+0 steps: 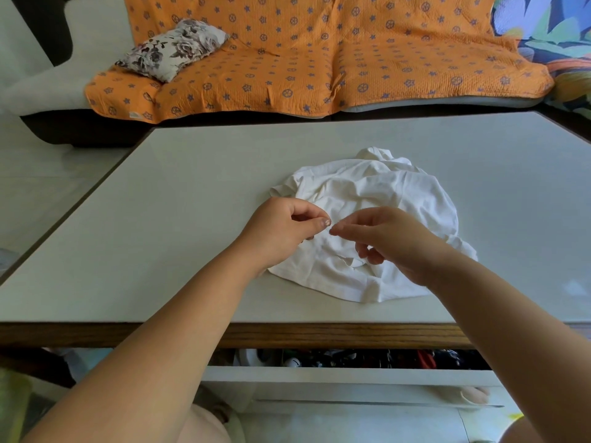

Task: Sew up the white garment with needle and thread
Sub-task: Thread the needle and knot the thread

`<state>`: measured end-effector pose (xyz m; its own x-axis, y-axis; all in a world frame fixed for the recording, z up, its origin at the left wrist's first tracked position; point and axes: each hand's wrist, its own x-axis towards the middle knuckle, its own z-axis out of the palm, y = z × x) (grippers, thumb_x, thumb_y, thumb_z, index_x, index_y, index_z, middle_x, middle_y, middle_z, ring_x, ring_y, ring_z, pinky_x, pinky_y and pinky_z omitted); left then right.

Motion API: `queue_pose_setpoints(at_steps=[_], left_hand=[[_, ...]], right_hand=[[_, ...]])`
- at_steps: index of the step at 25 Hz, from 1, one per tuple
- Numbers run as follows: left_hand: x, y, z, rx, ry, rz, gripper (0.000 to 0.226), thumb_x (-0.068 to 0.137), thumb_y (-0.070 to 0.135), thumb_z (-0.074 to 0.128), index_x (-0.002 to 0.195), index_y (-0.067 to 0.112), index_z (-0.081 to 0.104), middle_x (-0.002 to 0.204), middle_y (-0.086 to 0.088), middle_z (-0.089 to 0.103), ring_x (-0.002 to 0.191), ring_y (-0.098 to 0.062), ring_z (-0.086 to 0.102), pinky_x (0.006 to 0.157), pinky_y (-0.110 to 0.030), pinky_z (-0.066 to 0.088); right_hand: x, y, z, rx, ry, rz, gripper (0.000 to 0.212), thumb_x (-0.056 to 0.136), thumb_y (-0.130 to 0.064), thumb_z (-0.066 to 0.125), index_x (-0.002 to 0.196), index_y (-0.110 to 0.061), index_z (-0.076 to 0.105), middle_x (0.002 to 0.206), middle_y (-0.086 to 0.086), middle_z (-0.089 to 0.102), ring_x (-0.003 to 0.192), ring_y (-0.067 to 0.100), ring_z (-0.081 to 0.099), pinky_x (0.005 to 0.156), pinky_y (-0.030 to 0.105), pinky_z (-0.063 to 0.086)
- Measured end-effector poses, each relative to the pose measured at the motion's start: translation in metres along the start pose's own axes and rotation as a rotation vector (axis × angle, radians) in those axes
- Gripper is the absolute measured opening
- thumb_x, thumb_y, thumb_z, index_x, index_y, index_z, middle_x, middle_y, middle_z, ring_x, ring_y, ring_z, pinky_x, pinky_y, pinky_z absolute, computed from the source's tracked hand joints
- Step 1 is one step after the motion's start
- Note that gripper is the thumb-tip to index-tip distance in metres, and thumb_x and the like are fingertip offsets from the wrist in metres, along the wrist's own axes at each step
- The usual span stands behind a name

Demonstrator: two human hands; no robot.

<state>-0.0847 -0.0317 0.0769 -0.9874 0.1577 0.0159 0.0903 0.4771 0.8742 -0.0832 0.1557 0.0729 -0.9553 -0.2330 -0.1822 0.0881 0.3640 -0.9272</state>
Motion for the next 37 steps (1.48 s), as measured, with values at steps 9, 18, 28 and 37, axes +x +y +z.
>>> queue_pose_setpoints(at_steps=[9, 18, 28, 37], left_hand=[[0.004, -0.008, -0.003, 0.006, 0.056, -0.123, 0.01, 0.09, 0.023, 0.07, 0.081, 0.028, 0.072, 0.076, 0.013, 0.067, 0.06, 0.008, 0.06, 0.067, -0.015, 0.047], [0.005, -0.012, -0.005, 0.003, 0.025, -0.222, 0.007, 0.09, 0.022, 0.07, 0.094, 0.019, 0.075, 0.092, 0.006, 0.071, 0.073, -0.003, 0.063, 0.069, -0.018, 0.049], [0.007, -0.01, -0.001, -0.487, -0.038, -0.44, 0.003, 0.088, 0.013, 0.071, 0.088, 0.015, 0.072, 0.066, 0.008, 0.065, 0.059, -0.003, 0.058, 0.054, -0.016, 0.045], [0.006, -0.008, 0.002, -0.719, -0.091, -0.5, 0.005, 0.087, 0.016, 0.071, 0.084, 0.017, 0.068, 0.066, 0.007, 0.06, 0.054, -0.002, 0.055, 0.048, -0.014, 0.041]], right_hand=[[0.005, -0.005, -0.024, 0.613, -0.062, 0.107, 0.014, 0.094, -0.018, 0.057, 0.083, -0.016, 0.065, 0.088, 0.003, 0.071, 0.047, 0.006, 0.042, 0.04, 0.014, 0.029], [0.01, -0.004, -0.043, 0.808, 0.026, 0.105, 0.016, 0.097, -0.02, 0.053, 0.084, -0.018, 0.06, 0.074, -0.003, 0.061, 0.043, 0.002, 0.045, 0.036, 0.011, 0.031], [-0.002, -0.002, 0.004, 0.095, 0.263, 0.04, 0.016, 0.098, -0.026, 0.056, 0.105, -0.014, 0.064, 0.096, 0.002, 0.072, 0.051, 0.011, 0.059, 0.047, 0.023, 0.041], [-0.006, 0.002, 0.031, 0.169, 0.062, 0.029, 0.011, 0.095, -0.02, 0.063, 0.102, -0.013, 0.069, 0.082, 0.001, 0.074, 0.053, 0.012, 0.064, 0.051, 0.022, 0.049]])
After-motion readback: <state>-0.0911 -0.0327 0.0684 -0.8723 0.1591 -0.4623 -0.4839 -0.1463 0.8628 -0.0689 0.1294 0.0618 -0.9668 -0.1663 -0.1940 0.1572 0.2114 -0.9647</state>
